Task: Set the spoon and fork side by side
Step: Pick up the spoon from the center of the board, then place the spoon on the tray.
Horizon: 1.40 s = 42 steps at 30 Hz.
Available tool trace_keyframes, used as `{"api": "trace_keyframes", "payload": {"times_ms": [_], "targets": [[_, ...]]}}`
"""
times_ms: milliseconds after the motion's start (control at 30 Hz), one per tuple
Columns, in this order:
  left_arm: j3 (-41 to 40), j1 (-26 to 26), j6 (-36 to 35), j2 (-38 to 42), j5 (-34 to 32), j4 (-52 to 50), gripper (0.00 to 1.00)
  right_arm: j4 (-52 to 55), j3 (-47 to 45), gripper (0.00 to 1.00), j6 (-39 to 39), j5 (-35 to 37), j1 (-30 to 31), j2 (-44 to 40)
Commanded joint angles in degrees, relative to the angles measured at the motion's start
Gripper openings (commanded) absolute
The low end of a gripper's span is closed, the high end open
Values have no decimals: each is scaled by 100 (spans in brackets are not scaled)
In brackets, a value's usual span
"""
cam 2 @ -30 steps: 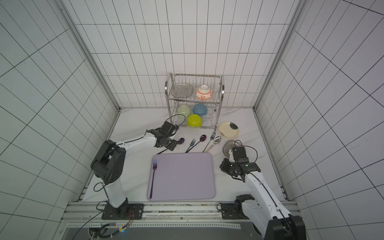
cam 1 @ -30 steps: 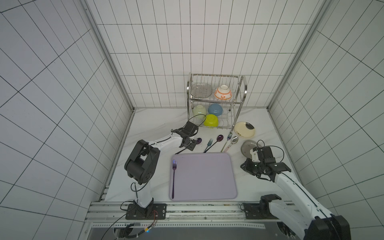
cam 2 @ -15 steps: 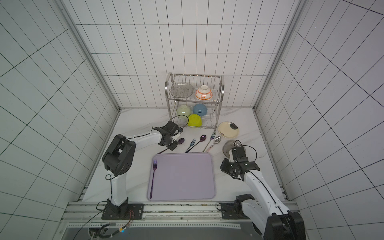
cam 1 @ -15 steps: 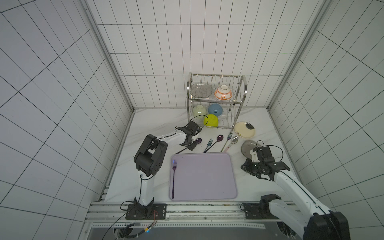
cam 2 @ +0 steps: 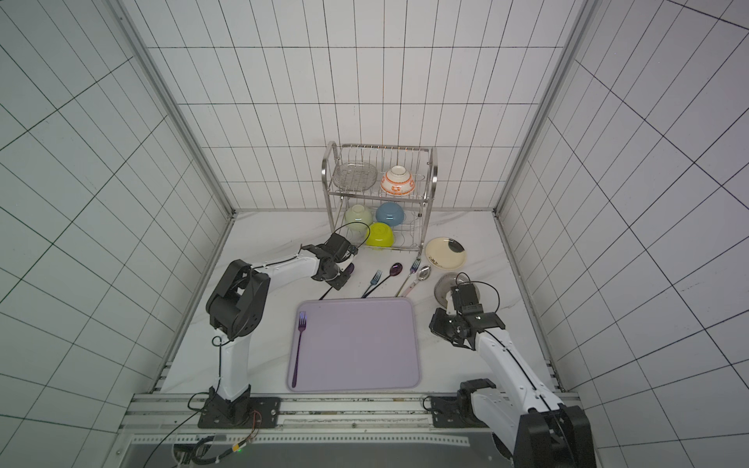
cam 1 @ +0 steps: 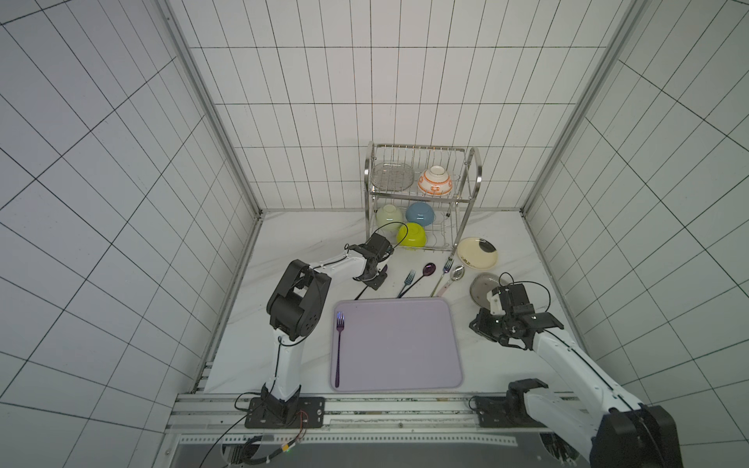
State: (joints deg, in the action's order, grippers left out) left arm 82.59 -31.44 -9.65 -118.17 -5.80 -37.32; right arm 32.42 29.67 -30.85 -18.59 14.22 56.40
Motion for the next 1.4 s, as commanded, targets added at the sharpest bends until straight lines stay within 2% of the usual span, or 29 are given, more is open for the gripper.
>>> {"api": "trace_keyframes", "payload": {"times_ms": [0,200,433,633,800,900,1133,1267,1367], "targets": [[-143,26,-24,-124,-484,39,0,2,138,19,53,92,-51,-50],[-348,137,76,186,-1362,446,0,13,149,19,53,84,-53,-58],[-485,812,687,751,-1931,648,0,52,184,19,44,92,-53,-103],[-386,1471,1368,1362,-1693,316,0,56,236,19,19,112,-53,-112],[-592,1510,2025,2163,-1260,-212,0,62,252,19,9,110,-59,-152],[-1174,1269,2685,2887,-832,-394,0,62,224,19,0,102,-58,-207],[-2656,-255,4305,4421,-568,-954,0,19,104,19,6,-18,-59,-325],[-3342,-1191,5286,4949,-666,-1132,0,2,-29,19,18,-68,-59,-406],[-3803,-1603,5871,4992,-696,-996,0,-40,-155,19,10,-118,-59,-446]]}}
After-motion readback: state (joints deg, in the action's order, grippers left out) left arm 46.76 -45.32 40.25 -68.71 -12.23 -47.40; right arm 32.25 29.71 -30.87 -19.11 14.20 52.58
